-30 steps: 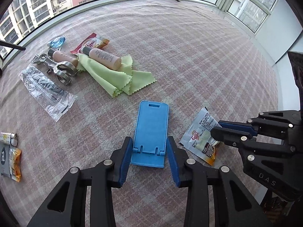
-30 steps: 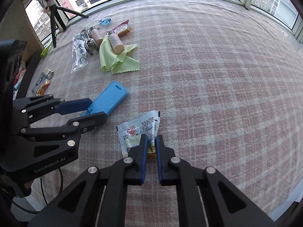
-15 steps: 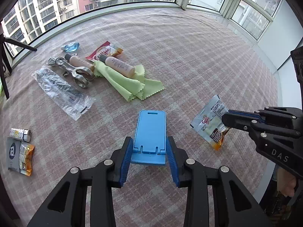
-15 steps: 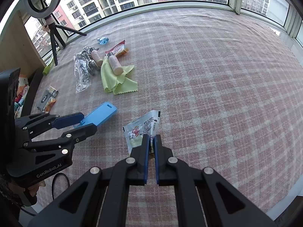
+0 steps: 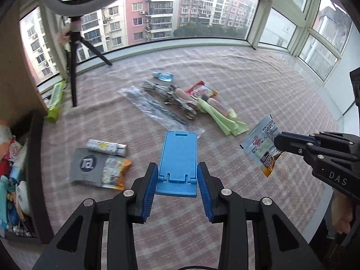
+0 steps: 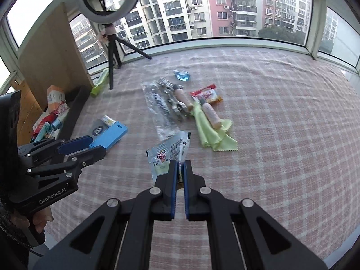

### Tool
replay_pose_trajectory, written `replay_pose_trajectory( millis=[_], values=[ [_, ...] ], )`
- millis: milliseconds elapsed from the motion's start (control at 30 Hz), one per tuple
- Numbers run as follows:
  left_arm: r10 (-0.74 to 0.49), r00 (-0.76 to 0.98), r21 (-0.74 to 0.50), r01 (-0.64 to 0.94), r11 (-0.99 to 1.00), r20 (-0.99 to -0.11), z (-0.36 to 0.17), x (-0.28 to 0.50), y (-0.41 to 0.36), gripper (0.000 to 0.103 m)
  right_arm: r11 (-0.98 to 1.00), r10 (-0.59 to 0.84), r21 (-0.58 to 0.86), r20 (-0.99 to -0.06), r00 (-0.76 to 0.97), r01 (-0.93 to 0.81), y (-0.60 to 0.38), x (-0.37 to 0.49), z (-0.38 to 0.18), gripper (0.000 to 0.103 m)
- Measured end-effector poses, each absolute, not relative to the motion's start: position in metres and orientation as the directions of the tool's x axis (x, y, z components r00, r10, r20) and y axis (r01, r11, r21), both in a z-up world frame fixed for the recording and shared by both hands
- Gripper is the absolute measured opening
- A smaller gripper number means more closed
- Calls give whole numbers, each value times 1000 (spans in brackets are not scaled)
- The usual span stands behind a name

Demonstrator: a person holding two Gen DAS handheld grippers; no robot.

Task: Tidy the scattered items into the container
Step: 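Carry the phone stand and the snack packet over the black tray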

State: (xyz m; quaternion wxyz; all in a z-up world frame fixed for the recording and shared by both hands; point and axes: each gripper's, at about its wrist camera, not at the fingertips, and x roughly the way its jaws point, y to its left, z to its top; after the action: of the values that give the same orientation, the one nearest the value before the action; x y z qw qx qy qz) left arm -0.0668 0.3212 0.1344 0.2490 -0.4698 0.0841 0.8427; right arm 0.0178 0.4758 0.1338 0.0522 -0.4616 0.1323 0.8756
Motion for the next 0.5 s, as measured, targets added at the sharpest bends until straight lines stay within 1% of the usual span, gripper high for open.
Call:
replay_pose_trajectory(
  millis=[167, 300, 500],
  values=[
    [286, -519, -75, -390, -918, -806, 158, -78, 233, 34, -974, -94, 196, -800, -593, -110, 406, -18, 151, 5],
    [207, -586, -43, -282, -958, -783, 169, -86, 156, 34, -975, -162, 219, -782, -602, -22, 343, -52, 164, 5],
    [91, -636, -21, -117, -993, -766, 173, -107, 41, 34, -965, -253, 240, -751, -610, 105, 247, -106, 182, 5]
  ],
)
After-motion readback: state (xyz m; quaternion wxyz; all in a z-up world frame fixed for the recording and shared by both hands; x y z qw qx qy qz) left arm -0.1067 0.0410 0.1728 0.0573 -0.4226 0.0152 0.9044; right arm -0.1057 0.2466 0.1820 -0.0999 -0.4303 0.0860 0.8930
